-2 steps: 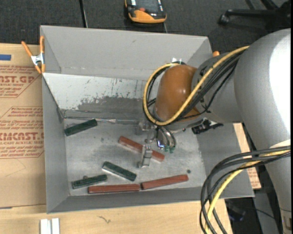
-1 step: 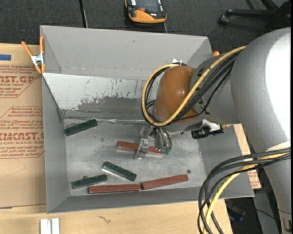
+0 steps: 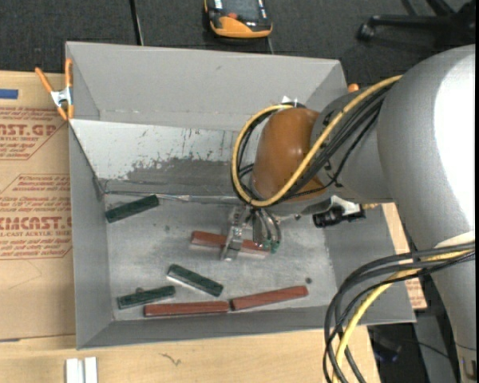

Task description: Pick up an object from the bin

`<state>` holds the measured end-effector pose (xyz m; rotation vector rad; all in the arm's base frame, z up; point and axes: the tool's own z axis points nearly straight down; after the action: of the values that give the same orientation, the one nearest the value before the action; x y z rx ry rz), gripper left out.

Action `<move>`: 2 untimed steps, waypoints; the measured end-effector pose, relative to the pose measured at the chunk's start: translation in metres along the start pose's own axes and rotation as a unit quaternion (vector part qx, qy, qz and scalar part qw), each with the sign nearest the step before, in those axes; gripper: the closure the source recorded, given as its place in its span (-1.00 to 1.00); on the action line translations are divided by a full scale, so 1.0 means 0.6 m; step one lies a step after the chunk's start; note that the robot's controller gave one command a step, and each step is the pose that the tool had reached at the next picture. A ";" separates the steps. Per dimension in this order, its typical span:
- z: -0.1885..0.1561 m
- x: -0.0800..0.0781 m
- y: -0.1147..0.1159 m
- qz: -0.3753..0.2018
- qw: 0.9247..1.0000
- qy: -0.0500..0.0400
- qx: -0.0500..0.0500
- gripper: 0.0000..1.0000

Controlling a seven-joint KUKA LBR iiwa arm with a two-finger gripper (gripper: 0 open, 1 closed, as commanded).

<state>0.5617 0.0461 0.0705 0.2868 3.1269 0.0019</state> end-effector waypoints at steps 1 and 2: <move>-0.006 0.002 0.000 0.000 1.000 0.002 0.000 1.00; -0.026 0.002 0.000 0.000 1.000 0.002 0.000 1.00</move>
Offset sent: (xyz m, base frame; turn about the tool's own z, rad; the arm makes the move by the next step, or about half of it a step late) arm 0.0002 -0.0001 0.0387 0.0000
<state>0.5604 0.0462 0.0859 0.2869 3.1312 0.0011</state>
